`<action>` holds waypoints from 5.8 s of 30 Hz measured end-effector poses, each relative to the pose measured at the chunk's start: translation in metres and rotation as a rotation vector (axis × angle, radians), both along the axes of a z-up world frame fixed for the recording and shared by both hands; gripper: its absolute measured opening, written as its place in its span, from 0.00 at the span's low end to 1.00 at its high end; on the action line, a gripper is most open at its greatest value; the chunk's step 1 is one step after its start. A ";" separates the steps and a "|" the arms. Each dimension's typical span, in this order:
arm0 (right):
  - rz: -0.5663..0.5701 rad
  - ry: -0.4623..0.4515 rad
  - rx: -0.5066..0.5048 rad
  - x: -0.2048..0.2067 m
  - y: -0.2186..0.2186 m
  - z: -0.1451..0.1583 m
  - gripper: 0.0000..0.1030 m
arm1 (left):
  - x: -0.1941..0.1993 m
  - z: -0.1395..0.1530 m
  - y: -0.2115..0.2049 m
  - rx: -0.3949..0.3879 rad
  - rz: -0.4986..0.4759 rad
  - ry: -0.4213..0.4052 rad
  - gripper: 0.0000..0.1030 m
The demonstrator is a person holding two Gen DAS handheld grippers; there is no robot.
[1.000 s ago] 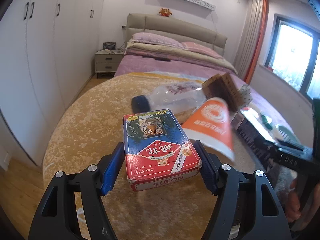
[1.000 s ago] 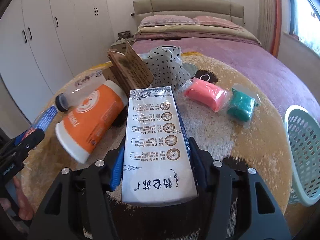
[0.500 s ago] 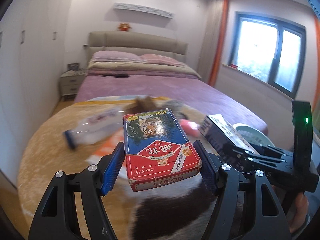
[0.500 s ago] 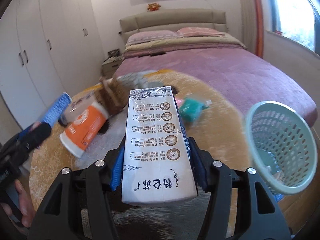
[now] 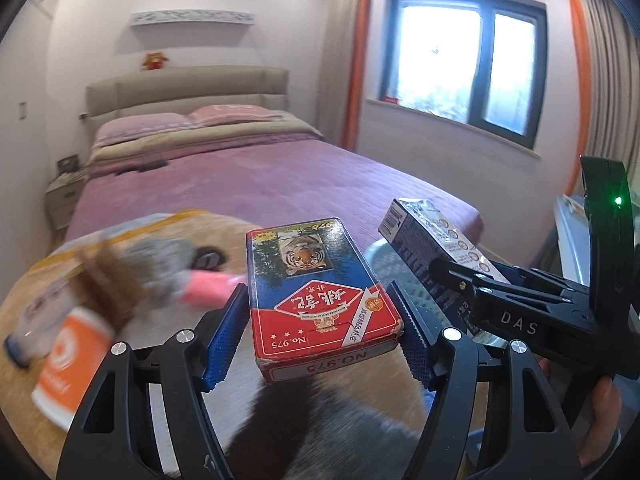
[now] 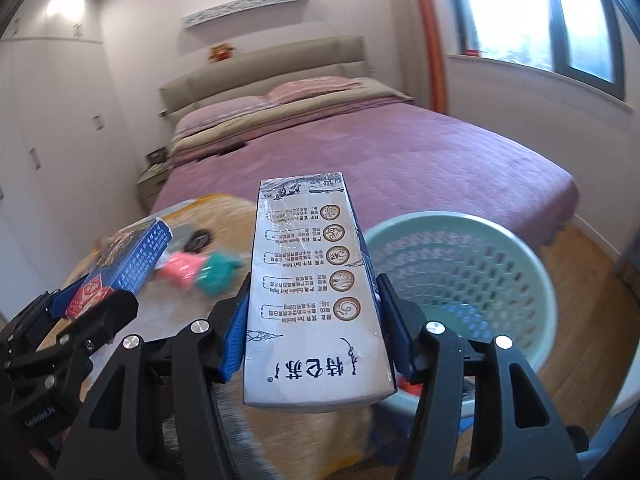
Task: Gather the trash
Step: 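Carry box and packet over the basket and open both tools to drop them, then grasp the orange paper cup with left tool while right tool grasps the pink packet, then carry cup and pink packet over the teal basket and open both tools to drop them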
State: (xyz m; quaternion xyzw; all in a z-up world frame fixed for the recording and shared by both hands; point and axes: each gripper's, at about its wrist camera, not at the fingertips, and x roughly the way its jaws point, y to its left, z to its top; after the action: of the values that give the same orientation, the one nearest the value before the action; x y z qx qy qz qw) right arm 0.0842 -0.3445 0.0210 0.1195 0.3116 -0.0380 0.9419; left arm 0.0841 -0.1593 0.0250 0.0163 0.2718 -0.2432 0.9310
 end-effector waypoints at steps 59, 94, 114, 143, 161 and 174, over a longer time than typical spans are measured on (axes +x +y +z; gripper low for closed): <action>0.417 0.045 -0.103 0.101 0.173 -0.015 0.55 | 0.011 -0.034 0.251 -0.099 0.378 0.198 0.78; 0.672 0.227 -0.148 0.125 0.209 -0.060 0.57 | 0.019 -0.062 0.223 -0.161 0.289 0.281 0.48; 0.580 0.150 -0.146 0.066 0.203 -0.040 0.34 | -0.013 -0.039 0.200 -0.186 0.245 0.209 0.33; 0.040 0.018 0.002 0.026 -0.031 0.012 0.34 | 0.028 0.017 -0.018 -0.140 -0.155 0.091 0.31; -0.171 0.189 0.093 0.049 -0.119 -0.065 0.35 | 0.077 -0.024 -0.124 -0.069 -0.245 0.165 0.33; -0.181 0.162 0.116 0.033 -0.111 -0.048 0.54 | 0.071 -0.013 -0.096 -0.128 -0.216 0.151 0.63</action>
State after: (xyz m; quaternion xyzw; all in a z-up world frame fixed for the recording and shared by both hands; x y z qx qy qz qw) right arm 0.1174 -0.4559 -0.0274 0.1979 0.3761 -0.1142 0.8980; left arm 0.1546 -0.2549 0.0125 -0.0322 0.3217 -0.3592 0.8755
